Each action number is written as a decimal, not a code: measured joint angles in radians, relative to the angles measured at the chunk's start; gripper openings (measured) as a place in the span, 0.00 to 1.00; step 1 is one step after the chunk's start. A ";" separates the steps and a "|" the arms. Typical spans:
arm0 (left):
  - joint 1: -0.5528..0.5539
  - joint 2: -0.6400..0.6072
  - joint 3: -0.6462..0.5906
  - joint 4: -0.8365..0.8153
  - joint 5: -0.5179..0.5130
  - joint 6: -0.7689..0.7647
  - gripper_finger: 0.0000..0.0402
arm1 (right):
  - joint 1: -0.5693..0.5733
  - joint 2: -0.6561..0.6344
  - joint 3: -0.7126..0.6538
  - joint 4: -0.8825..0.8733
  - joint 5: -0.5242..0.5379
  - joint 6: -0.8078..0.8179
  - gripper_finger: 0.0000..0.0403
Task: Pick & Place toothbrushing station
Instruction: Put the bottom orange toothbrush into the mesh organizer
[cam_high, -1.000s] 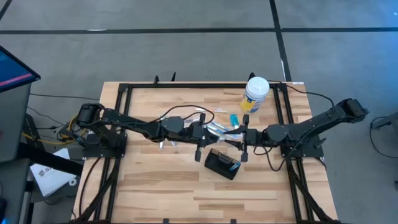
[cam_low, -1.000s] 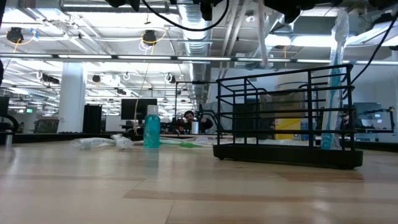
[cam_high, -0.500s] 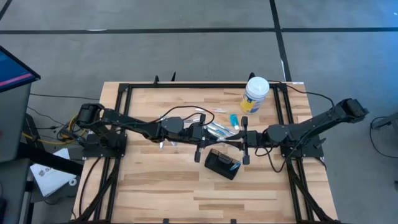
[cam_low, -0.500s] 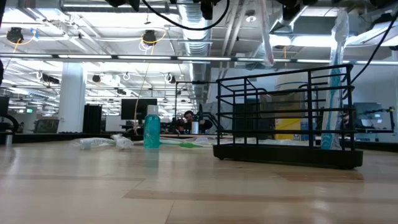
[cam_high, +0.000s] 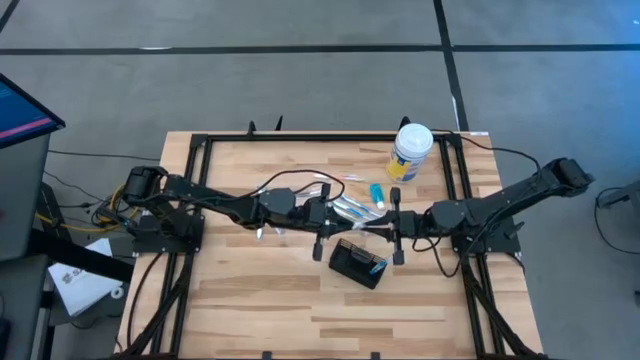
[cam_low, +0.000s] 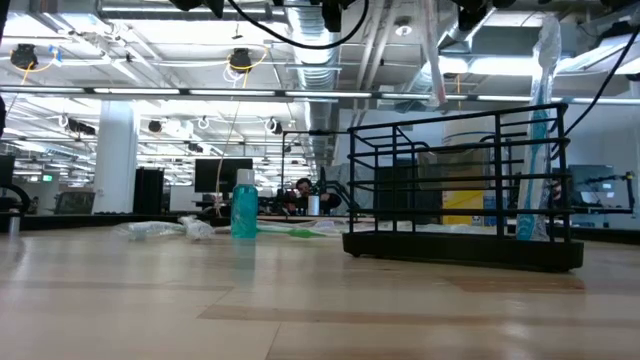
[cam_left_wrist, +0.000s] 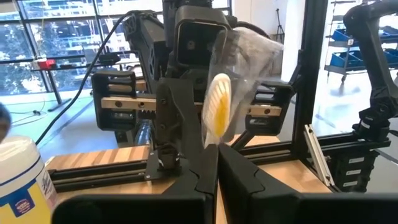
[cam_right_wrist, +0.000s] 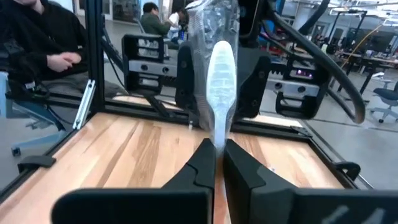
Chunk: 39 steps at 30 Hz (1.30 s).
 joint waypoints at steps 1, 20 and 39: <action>0.000 0.000 0.000 -0.004 0.000 0.000 0.01 | 0.001 -0.011 -0.001 -0.020 0.008 -0.001 0.01; 0.000 -0.001 -0.059 -0.007 0.002 -0.003 0.01 | 0.022 -0.167 -0.003 -0.273 0.154 0.083 0.00; 0.000 -0.001 -0.059 -0.006 0.002 -0.003 0.01 | 0.101 -0.472 -0.270 -0.011 0.099 0.124 0.00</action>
